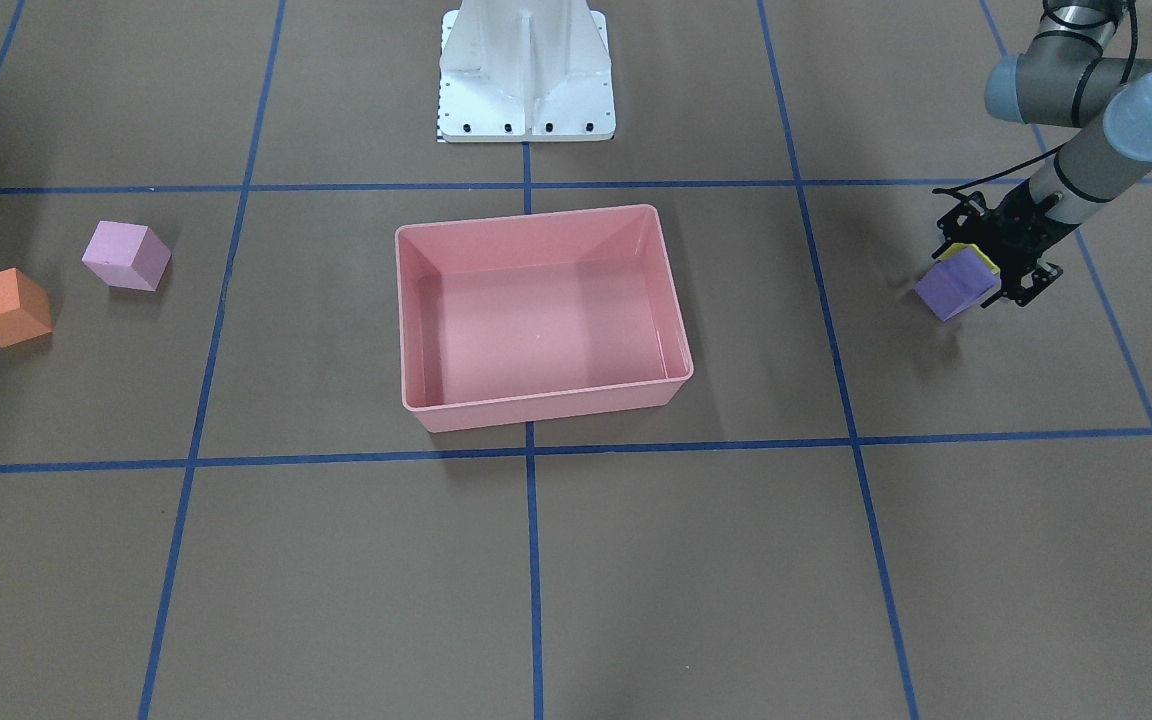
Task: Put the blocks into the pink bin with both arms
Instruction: 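Lower the left gripper onto the purple cube and close it, then lift the purple cube with the left gripper and carry it over the pink bin, then open the left gripper to drop the purple cube into the bin, then withdraw the left gripper while the right gripper reaches down and grasps the pink cube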
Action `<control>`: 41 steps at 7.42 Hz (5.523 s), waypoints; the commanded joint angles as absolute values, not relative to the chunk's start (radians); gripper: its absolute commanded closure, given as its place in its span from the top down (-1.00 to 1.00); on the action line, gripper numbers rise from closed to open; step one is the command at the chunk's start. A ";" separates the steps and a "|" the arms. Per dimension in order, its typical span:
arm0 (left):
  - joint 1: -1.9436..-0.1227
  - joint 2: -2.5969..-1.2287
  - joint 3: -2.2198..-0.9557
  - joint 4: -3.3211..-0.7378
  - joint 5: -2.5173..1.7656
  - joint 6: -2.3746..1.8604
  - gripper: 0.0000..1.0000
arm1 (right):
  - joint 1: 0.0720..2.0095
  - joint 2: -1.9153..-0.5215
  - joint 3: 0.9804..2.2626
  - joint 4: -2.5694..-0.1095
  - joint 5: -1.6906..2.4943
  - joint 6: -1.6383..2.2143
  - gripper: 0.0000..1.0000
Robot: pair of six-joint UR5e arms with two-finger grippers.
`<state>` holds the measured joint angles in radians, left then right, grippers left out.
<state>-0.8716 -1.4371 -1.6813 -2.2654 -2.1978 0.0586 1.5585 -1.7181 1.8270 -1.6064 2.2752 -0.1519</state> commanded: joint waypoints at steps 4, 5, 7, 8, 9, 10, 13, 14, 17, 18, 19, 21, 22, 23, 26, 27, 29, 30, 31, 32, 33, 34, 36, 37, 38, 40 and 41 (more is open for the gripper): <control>-0.857 -1.454 -1.675 -2.266 -2.195 0.055 0.03 | 1.559 -1.718 1.827 -1.608 2.276 -0.152 1.00; -0.859 -1.460 -1.693 -2.264 -2.207 0.052 -0.06 | 1.559 -1.718 1.825 -1.608 2.276 -0.152 1.00; -0.873 -1.482 -1.756 -2.250 -2.291 0.010 -0.09 | 1.559 -1.720 1.821 -1.606 2.275 -0.155 1.00; -0.879 -1.521 -1.776 -2.250 -2.313 -0.111 -0.13 | 1.559 -1.715 1.818 -1.606 2.282 -0.153 1.00; -0.879 -1.564 -1.804 -2.249 -2.312 -0.241 -0.14 | 1.559 -1.715 1.815 -1.580 2.343 -0.150 1.00; -0.879 -1.628 -1.825 -2.246 -2.312 -0.408 -0.15 | 1.559 -1.717 1.818 -1.547 2.350 -0.152 1.00; -0.797 -1.888 -1.819 -2.212 -2.303 -0.819 -0.15 | 1.557 -1.727 1.819 -1.421 2.353 -0.103 1.00; -0.738 -1.957 -1.800 -2.210 -2.283 -0.922 -0.16 | 1.548 -1.718 1.821 -1.420 2.362 -0.077 1.00; -0.593 -2.164 -1.773 -1.968 -2.015 -1.037 0.81 | 1.432 -1.637 1.832 -1.419 2.361 0.136 1.00; -0.572 -2.181 -1.778 -1.947 -1.985 -1.110 1.00 | 1.415 -1.614 1.835 -1.420 2.373 0.243 1.00; -0.568 -2.169 -1.793 -1.954 -1.986 -1.188 1.00 | 1.375 -1.596 1.841 -1.419 2.405 0.289 1.00; -0.600 -2.119 -1.842 -1.906 -2.006 -1.174 1.00 | 1.323 -1.591 1.896 -1.420 2.390 0.326 1.00; -0.670 -2.043 -1.905 -1.826 -2.058 -1.038 1.00 | 1.271 -1.591 1.922 -1.420 2.364 0.409 1.00; -0.739 -1.922 -1.969 -1.780 -2.121 -0.840 1.00 | 1.187 -1.591 1.965 -1.420 2.292 0.542 1.00; -1.080 -1.624 -1.950 -1.775 -2.268 -0.283 1.00 | 1.025 -1.604 2.038 -1.419 2.194 0.820 1.00; -1.186 -1.591 -1.887 -1.775 -2.320 -0.092 1.00 | 0.959 -1.626 2.060 -1.407 2.128 0.881 0.99; -1.323 -1.591 -1.784 -1.776 -2.356 0.102 1.00 | 0.873 -1.745 2.060 -1.190 2.039 0.981 0.99; -1.337 -1.591 -1.767 -1.776 -2.356 0.116 1.00 | 0.823 -1.782 2.060 -1.131 2.001 1.049 0.99; -1.338 -1.591 -1.769 -1.776 -2.358 0.115 1.00 | 0.704 -1.796 2.057 -1.094 1.883 1.156 0.99; -1.336 -1.589 -1.769 -1.776 -2.358 0.115 1.00 | 0.625 -1.819 2.057 -1.071 1.797 1.205 0.99; -1.336 -1.589 -1.770 -1.776 -2.359 0.115 1.00 | 0.595 -1.869 2.057 -1.025 1.772 1.215 0.99; -1.336 -1.589 -1.772 -1.776 -2.359 0.112 1.00 | 0.591 -1.914 2.057 -0.985 1.763 1.224 0.99; -1.336 -1.589 -1.773 -1.776 -2.359 0.107 1.00 | 0.577 -1.933 2.051 -0.982 1.737 1.245 0.98; -1.336 -1.589 -1.775 -1.776 -2.359 0.107 1.00 | 0.536 -1.925 2.037 -0.982 1.709 1.314 0.98; -1.336 -1.589 -1.773 -1.776 -2.359 0.106 1.00 | 0.496 -1.898 2.023 -0.982 1.680 1.380 0.98; -1.336 -1.589 -1.775 -1.776 -2.361 0.104 1.00 | 0.479 -1.898 2.013 -0.982 1.657 1.375 0.99; -1.335 -1.589 -1.772 -1.776 -2.361 0.103 1.00 | 0.468 -1.898 2.000 -0.982 1.637 1.371 0.99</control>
